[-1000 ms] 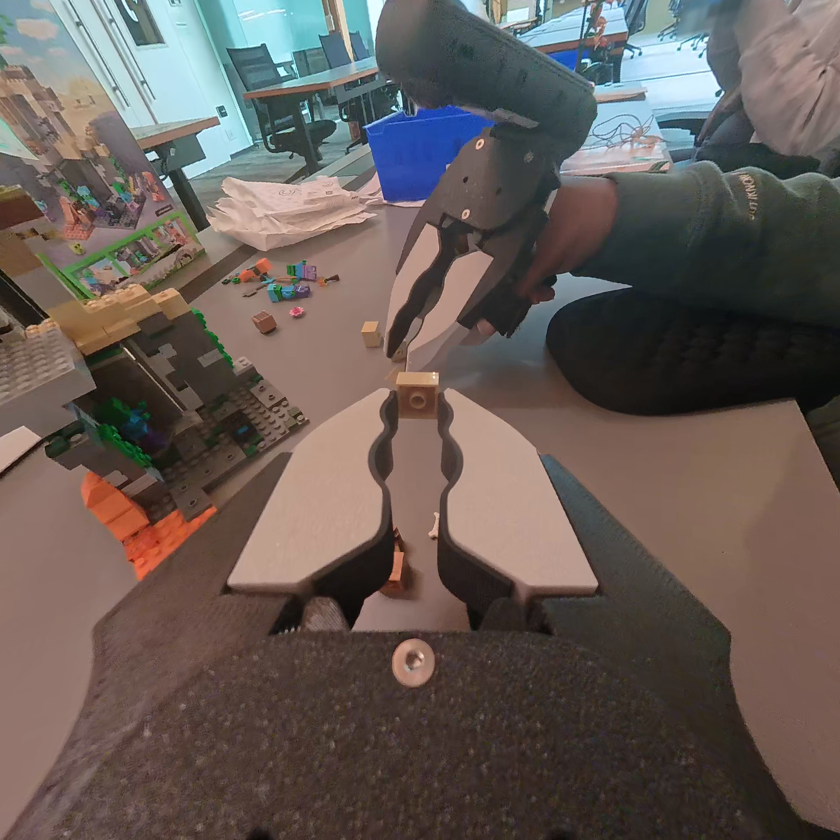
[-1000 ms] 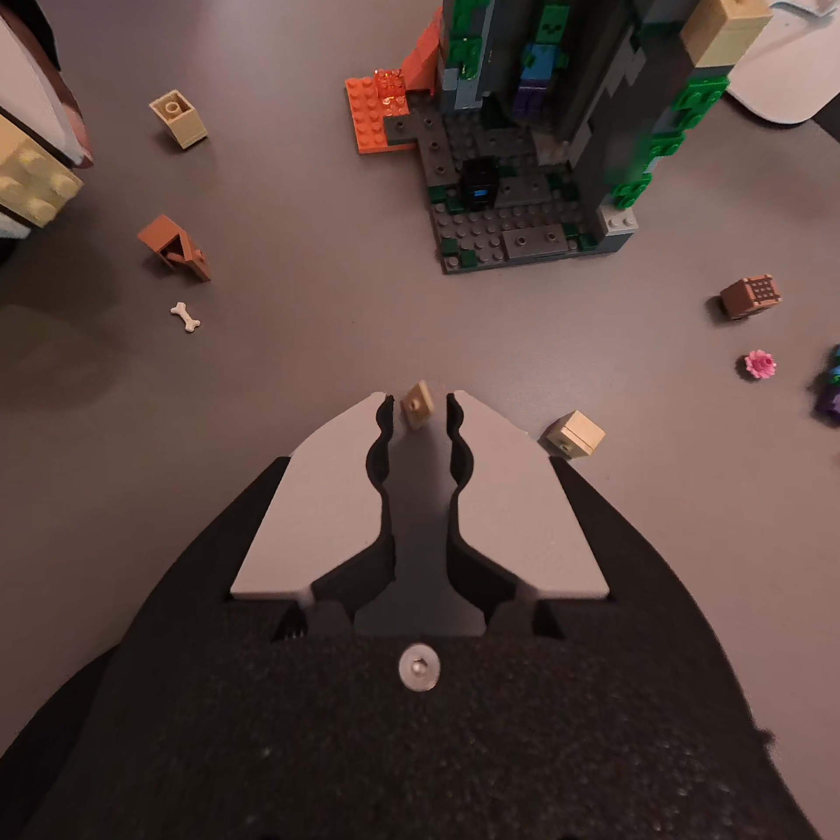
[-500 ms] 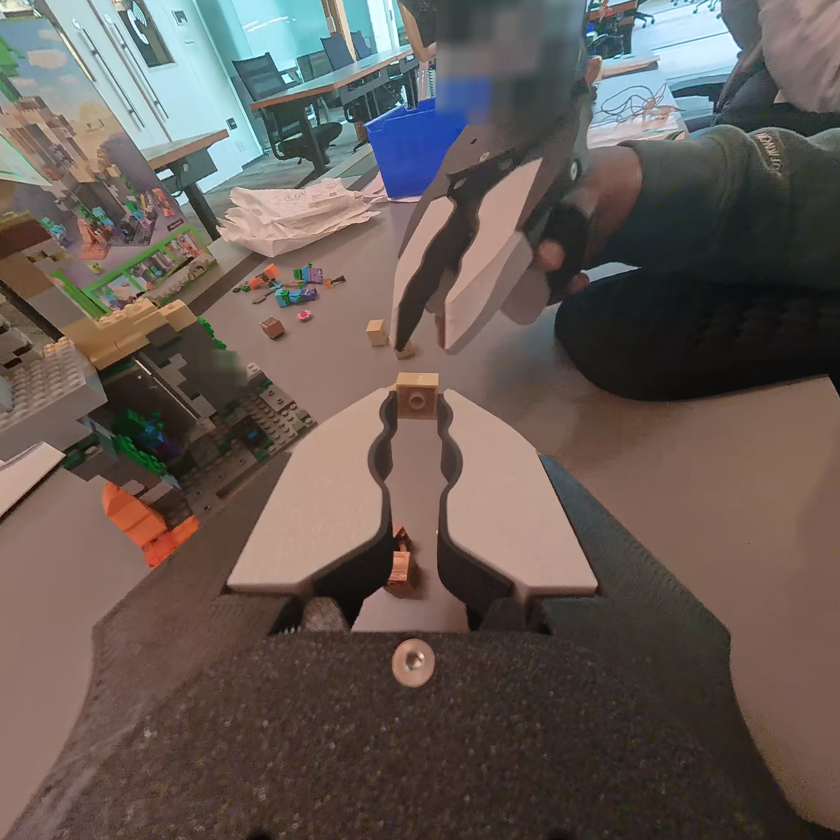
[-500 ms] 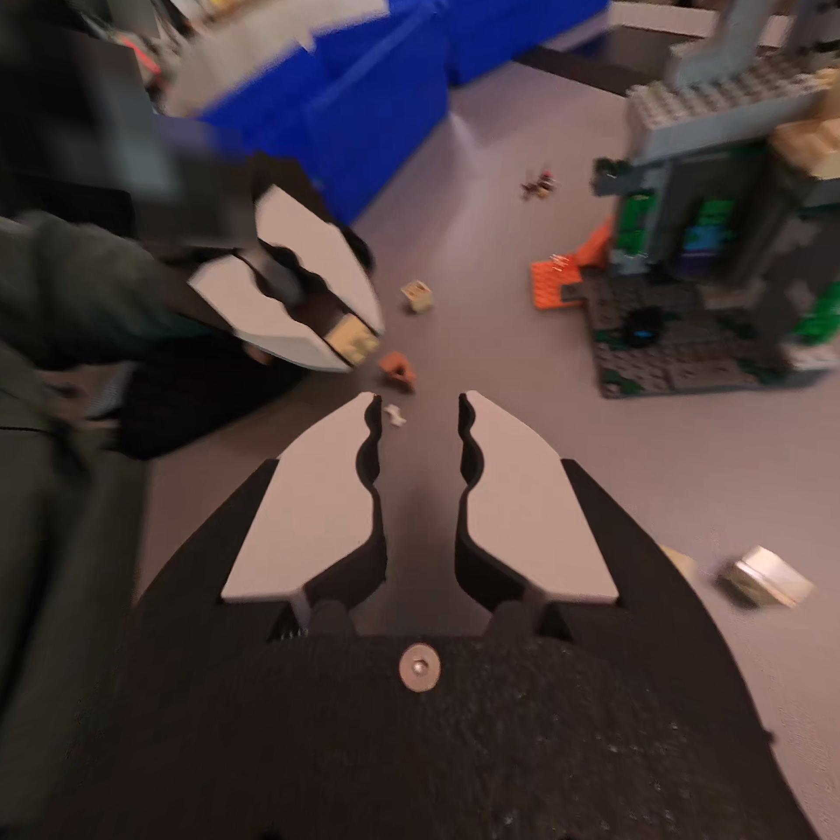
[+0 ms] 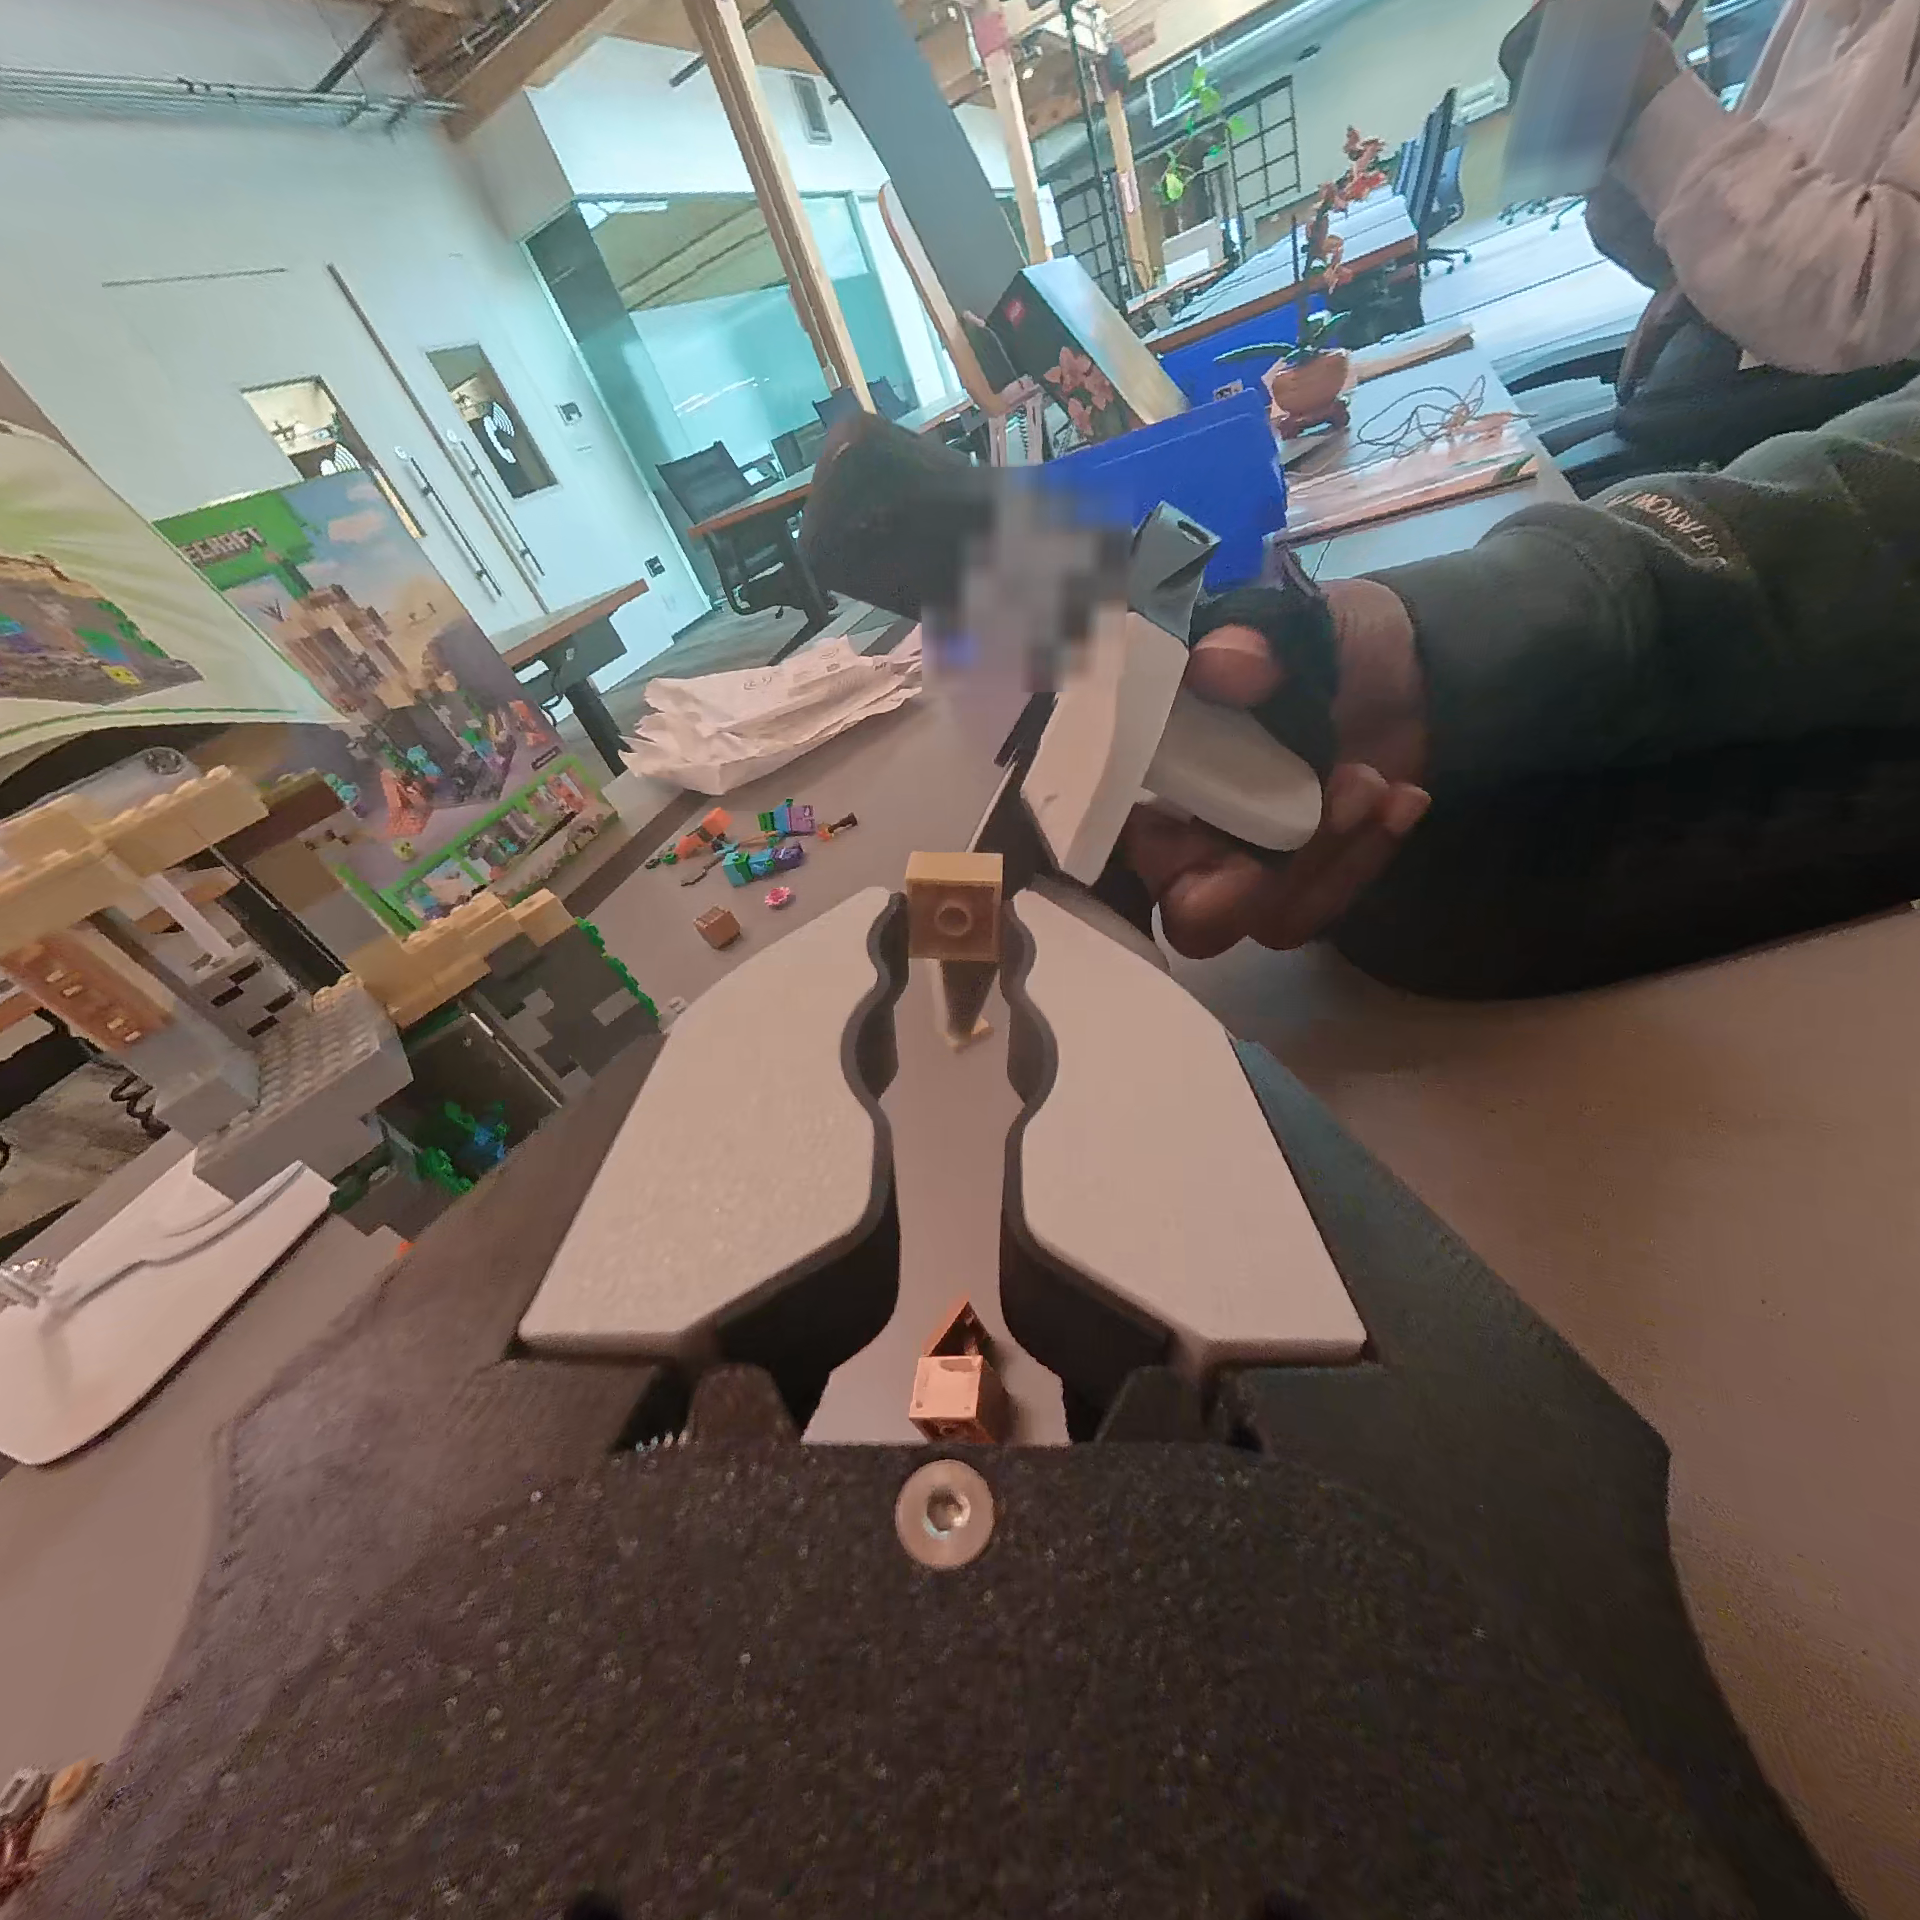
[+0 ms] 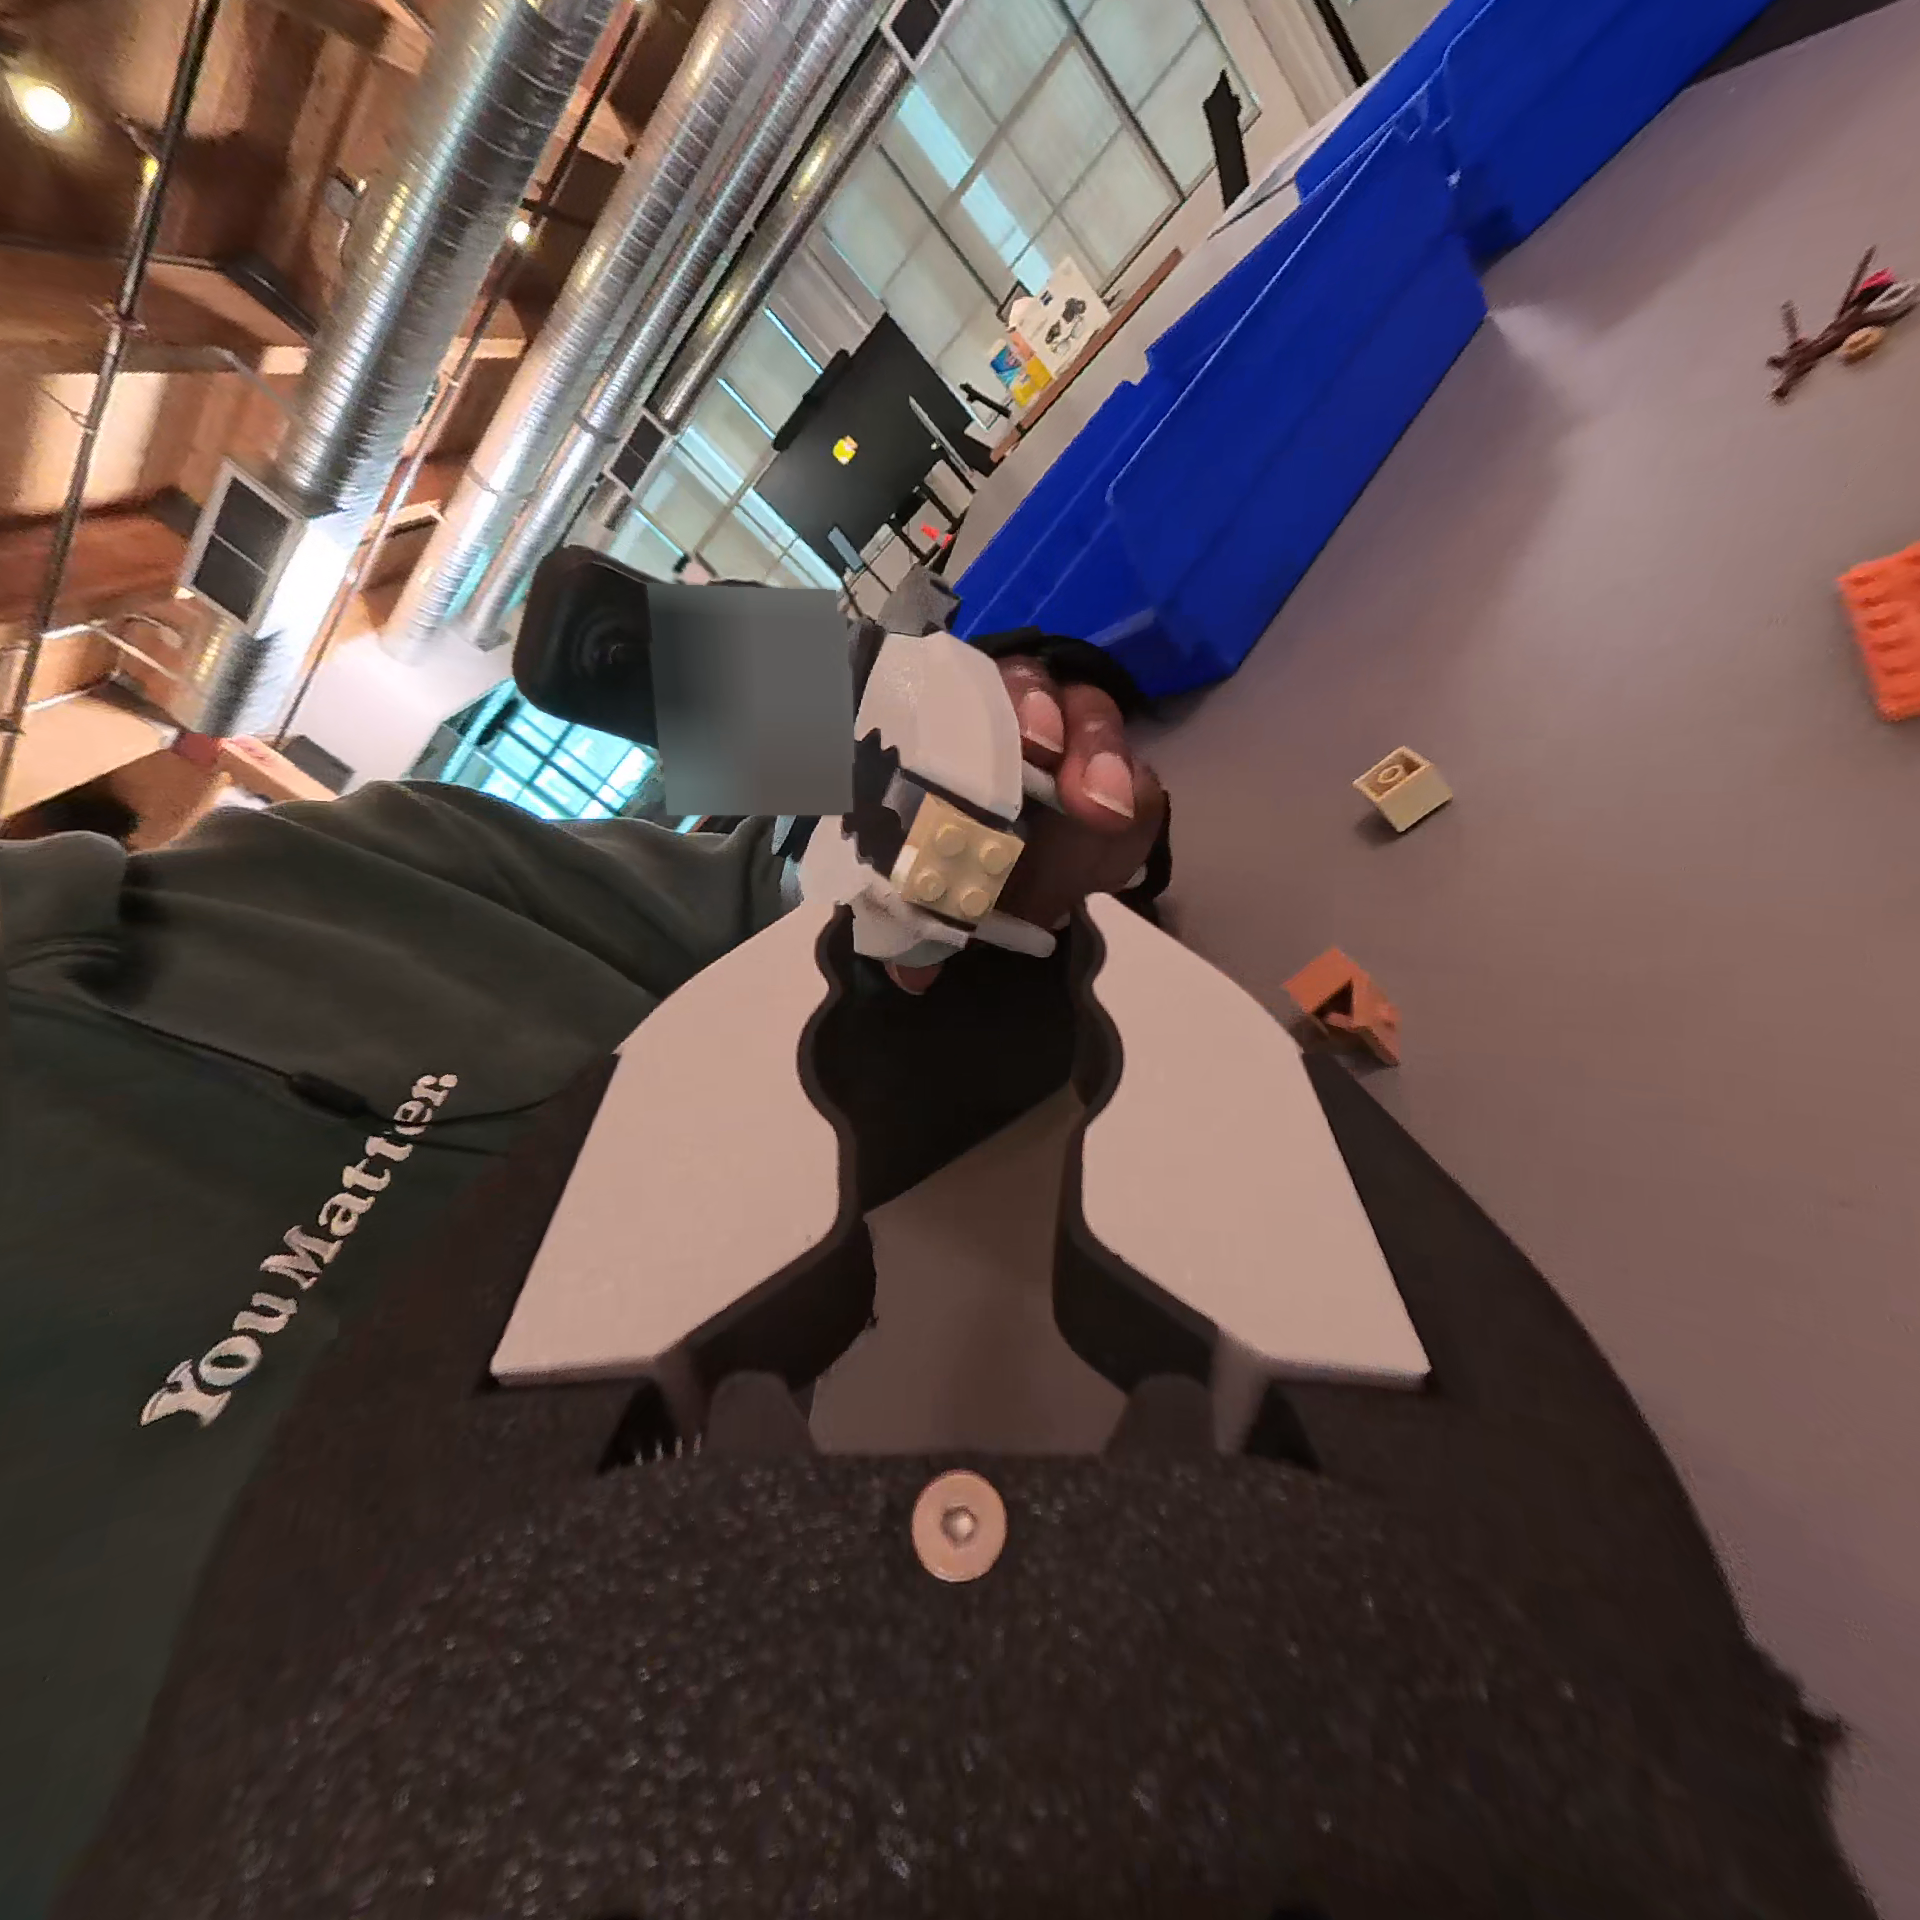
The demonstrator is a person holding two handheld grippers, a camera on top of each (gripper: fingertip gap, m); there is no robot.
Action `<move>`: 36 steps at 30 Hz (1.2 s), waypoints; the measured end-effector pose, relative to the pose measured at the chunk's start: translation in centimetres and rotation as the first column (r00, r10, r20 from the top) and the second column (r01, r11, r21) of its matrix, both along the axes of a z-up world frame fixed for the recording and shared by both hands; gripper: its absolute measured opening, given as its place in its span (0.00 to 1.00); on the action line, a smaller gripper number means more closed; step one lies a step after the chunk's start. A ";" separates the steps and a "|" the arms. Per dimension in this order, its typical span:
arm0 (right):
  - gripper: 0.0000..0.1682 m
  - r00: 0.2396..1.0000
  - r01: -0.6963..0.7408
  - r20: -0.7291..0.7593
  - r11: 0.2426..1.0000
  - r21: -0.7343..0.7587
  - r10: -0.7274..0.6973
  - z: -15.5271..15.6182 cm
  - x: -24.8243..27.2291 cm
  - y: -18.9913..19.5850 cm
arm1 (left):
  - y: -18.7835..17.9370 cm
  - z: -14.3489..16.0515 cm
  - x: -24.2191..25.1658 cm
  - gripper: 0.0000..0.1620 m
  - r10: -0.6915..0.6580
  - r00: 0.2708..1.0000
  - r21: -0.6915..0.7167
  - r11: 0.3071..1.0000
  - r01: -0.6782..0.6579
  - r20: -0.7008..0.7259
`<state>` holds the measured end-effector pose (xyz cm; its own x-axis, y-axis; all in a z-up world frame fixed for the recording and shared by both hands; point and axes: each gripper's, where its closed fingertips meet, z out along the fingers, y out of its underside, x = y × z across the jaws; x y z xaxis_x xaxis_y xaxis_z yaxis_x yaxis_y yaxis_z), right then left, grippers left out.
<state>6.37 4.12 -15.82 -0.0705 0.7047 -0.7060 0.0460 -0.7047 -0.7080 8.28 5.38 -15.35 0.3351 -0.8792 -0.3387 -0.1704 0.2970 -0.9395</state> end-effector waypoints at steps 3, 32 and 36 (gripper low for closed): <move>0.22 1.000 -0.024 -0.009 0.999 -0.036 0.023 0.0 -0.5 -0.4 | -0.3 -0.2 0.2 0.10 -0.006 1.000 0.023 1.000 0.007 -0.016; 0.11 0.675 0.045 0.684 0.941 0.336 -0.276 -8.6 6.5 3.7 | 2.8 -2.3 -0.9 0.10 0.134 0.983 -0.031 0.990 -0.139 -0.125; 0.14 0.598 -0.005 0.736 0.917 0.399 -0.317 -9.8 7.0 4.1 | 3.1 -2.6 -1.0 0.10 0.146 0.980 -0.038 0.988 -0.153 -0.138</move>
<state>13.34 8.24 -25.57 0.5203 0.8394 -0.1570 0.5985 -0.4896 -0.6341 7.28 8.50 -17.92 0.4184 -0.8389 -0.3481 -0.3352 0.2135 -0.9176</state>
